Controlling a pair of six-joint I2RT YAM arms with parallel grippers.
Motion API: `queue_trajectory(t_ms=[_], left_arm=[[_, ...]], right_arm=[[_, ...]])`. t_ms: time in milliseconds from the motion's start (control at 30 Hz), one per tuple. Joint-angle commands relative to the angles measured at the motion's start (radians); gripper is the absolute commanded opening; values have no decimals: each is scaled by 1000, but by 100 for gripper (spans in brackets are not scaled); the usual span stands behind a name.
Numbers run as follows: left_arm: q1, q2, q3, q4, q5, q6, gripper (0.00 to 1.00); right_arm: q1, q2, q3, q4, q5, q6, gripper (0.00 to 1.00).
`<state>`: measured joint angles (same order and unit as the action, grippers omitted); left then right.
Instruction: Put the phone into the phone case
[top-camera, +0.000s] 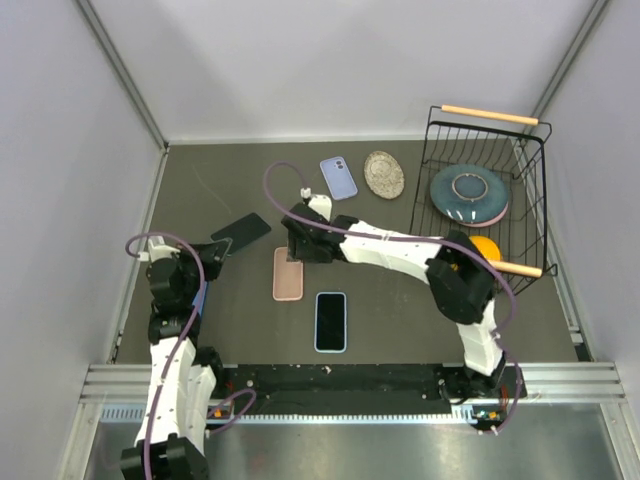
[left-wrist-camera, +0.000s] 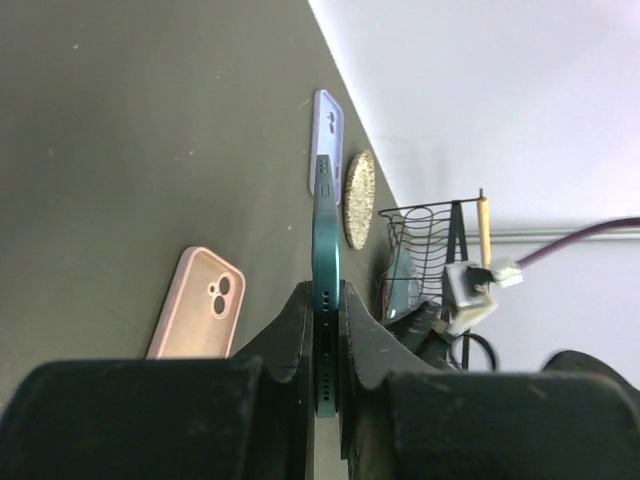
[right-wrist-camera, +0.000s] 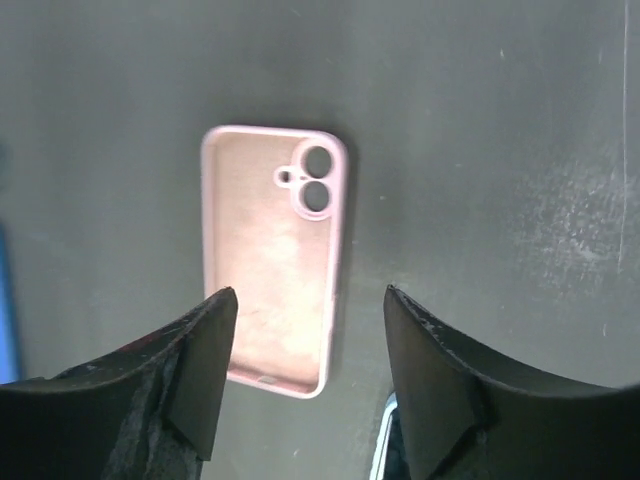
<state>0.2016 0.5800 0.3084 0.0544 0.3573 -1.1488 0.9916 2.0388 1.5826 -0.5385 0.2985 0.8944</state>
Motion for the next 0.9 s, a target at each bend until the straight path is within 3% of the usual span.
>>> queue_trajectory(t_ms=[0, 200, 400, 567, 733, 867], left_arm=[[4, -20, 1, 191, 48, -68, 0], [5, -12, -37, 330, 103, -169, 0], [2, 21, -101, 521, 156, -221, 0], [4, 95, -146, 747, 177, -292, 0], [2, 164, -114, 829, 251, -281, 0], [-1, 242, -112, 990, 319, -333, 0]], right_arm=[[-5, -201, -34, 164, -22, -103, 65], [-79, -350, -243, 523, -295, -16, 76], [-122, -313, -314, 788, -511, 211, 75], [-122, -302, -360, 928, -513, 300, 74], [-134, -272, -383, 1011, -577, 317, 75], [-139, -246, -389, 1075, -590, 314, 72]])
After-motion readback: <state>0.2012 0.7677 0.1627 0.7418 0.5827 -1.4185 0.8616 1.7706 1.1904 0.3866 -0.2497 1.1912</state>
